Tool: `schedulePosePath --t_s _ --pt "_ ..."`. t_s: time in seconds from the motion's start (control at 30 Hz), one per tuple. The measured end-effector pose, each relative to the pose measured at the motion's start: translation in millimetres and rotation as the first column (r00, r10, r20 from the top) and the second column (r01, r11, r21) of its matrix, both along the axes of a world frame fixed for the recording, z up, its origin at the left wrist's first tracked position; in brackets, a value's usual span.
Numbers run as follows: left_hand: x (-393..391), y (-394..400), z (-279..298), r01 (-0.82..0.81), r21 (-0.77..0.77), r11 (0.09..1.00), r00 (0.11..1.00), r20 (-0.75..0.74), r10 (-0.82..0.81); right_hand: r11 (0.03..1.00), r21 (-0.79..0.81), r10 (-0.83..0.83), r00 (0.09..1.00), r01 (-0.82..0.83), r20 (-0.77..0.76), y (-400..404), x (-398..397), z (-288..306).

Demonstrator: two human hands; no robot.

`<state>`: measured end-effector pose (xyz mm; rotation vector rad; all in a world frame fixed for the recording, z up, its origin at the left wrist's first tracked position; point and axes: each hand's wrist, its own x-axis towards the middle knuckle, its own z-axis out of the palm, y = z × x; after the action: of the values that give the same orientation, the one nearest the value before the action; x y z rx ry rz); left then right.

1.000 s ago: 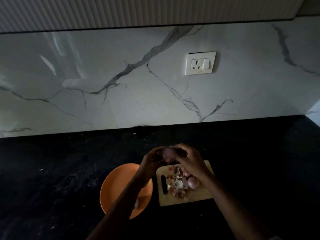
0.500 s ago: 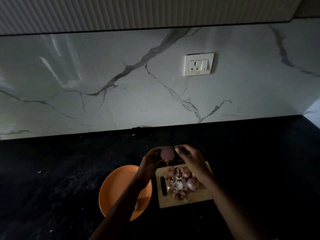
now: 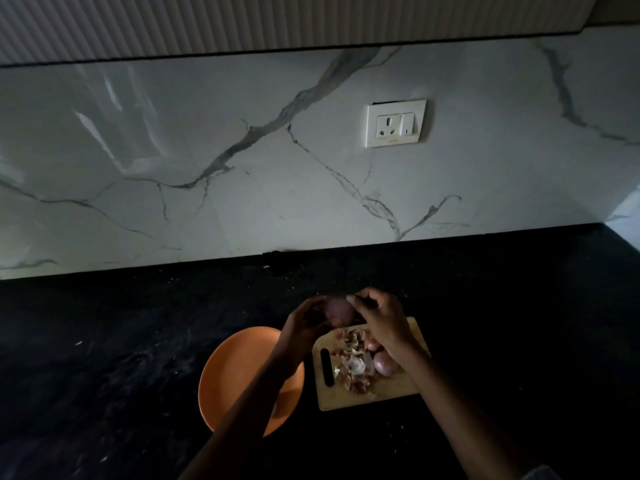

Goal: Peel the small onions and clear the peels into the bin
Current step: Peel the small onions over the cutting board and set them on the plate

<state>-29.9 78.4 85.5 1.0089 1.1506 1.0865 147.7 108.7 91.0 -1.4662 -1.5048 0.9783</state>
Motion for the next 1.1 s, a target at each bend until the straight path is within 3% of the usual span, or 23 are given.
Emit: schedulePosePath --t_s 0.17,0.27,0.47,0.97,1.1 --pt "-6 2 1 0.018 -0.002 1.000 1.000 -0.005 -0.018 0.994 -0.015 0.105 0.994 -0.106 -0.038 -3 5 8" --pt "-10 4 2 0.007 0.006 1.000 1.000 -0.017 -0.006 0.972 -0.037 0.235 0.971 -0.234 0.047 -4 8 15" --pt "-10 6 4 0.036 0.039 0.999 0.997 -0.067 -0.033 0.954 -0.011 0.297 0.940 -0.300 0.167 1 15 25" --pt "-10 6 8 0.042 0.039 0.998 0.997 -0.067 -0.040 0.973 -0.002 0.230 0.966 -0.232 0.116 7 19 14" --pt "-13 7 5 0.046 0.026 0.999 0.998 -0.040 -0.045 0.980 -0.070 0.197 0.946 -0.185 0.257 8 23 9"
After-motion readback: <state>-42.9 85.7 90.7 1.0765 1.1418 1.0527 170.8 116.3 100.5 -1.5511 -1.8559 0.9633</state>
